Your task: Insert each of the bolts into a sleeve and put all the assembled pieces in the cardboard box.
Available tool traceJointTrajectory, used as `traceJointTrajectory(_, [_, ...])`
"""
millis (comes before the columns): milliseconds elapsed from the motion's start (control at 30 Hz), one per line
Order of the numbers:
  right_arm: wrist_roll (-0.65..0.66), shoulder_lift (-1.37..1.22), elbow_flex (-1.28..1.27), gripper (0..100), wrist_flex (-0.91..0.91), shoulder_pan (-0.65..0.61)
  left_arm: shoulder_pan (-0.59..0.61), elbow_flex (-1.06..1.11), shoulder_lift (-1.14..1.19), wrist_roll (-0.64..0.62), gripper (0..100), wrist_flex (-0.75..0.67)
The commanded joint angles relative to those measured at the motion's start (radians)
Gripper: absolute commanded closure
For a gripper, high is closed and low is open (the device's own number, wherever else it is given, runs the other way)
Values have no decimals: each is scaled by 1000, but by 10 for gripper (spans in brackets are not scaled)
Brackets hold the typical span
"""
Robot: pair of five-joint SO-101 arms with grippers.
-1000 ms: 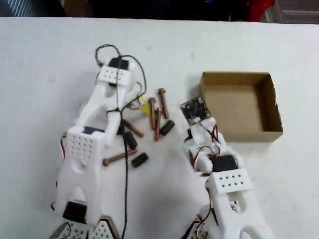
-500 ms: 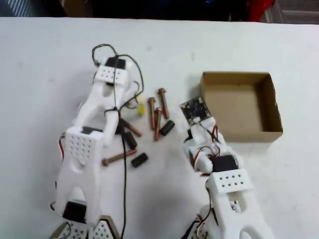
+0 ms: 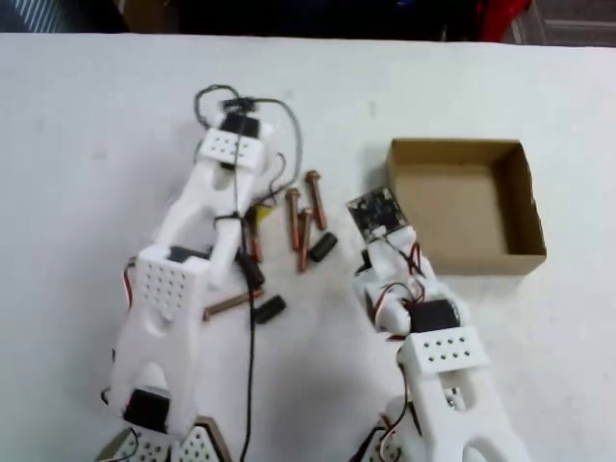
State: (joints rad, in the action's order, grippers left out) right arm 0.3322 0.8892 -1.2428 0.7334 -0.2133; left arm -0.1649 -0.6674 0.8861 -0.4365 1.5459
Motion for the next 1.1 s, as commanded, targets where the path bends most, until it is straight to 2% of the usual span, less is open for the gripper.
traceJointTrajectory(0, [-2, 25, 2, 981, -22, 5, -25, -38, -12, 287, 912, -15])
traceJointTrajectory(100, [-2, 25, -2, 981, -24, 5, -24, -38, -12, 391, 913, -15])
traceJointTrajectory(567, [-2, 25, -5, 981, -24, 4, -53, -101, -22, 402, 913, -11])
traceJointTrajectory(900, [-2, 25, -5, 981, -24, 4, -81, -399, -15, 402, 913, 213])
traceJointTrajectory(1067, [-2, 25, -5, 981, -24, 4, -70, -431, -22, 402, 928, 233])
